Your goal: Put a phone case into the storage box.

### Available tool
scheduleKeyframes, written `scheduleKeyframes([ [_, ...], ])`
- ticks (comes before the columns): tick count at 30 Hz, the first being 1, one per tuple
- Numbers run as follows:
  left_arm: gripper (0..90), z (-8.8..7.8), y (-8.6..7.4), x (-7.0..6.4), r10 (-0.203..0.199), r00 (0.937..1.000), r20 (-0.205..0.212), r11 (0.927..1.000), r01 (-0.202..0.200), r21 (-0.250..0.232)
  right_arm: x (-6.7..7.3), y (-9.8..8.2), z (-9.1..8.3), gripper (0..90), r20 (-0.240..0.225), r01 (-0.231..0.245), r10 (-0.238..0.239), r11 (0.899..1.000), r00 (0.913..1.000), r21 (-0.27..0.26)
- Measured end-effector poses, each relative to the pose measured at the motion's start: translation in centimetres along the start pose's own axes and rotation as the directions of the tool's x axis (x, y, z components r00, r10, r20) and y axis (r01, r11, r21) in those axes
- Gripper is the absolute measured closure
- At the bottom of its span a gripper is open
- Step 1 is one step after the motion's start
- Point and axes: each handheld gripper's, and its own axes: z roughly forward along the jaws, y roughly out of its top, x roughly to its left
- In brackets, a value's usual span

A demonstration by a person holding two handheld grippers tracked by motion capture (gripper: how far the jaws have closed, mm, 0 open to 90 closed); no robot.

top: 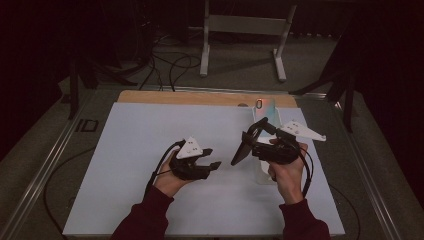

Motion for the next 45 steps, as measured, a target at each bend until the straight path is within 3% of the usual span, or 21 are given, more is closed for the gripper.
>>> scheduleKeyframes([
  [14, 41.2, -1.6, -0.7, 1.3, -0.022, 0.9986, -0.049, 0.9997, 0.022, 0.005, -0.7, 0.7, -0.2, 14.3, 0.023, 0.008, -0.007, 1.000, 0.9997, -0.013],
  [24, 30.5, -2.5, -1.0, 1.9, -0.034, 0.9951, -0.092, 0.9994, 0.035, 0.006, -1.1, 1.2, -0.1, 14.4, 0.047, 0.013, -0.013, 1.000, 0.9988, -0.015],
  [30, 21.6, -3.0, -1.4, 2.4, -0.041, 0.9874, -0.153, 0.9989, 0.044, 0.014, -1.5, 1.5, -0.2, 14.4, 0.061, 0.019, -0.018, 1.000, 0.9980, -0.019],
  [33, 20.1, -3.0, -1.4, 2.4, -0.041, 0.9874, -0.153, 0.9989, 0.044, 0.014, -1.5, 1.5, -0.2, 14.4, 0.063, 0.019, -0.018, 1.000, 0.9979, -0.019],
  [34, 20.1, -3.5, -1.8, 2.8, -0.058, 0.9825, -0.177, 0.9982, 0.060, 0.008, -1.5, 1.5, -0.2, 14.4, 0.063, 0.019, -0.018, 1.000, 0.9979, -0.019],
  [36, 16.2, -3.7, -1.9, 2.9, -0.060, 0.9816, -0.181, 0.9980, 0.063, 0.009, -1.7, 1.7, -0.2, 14.5, 0.070, 0.018, -0.016, 1.000, 0.9974, -0.020],
  [45, 15.3, -4.9, -2.8, 3.5, -0.079, 0.9758, -0.204, 0.9967, 0.081, -0.003, -2.1, 2.1, -0.1, 14.5, 0.082, 0.030, -0.028, 0.999, 0.9962, -0.021],
])
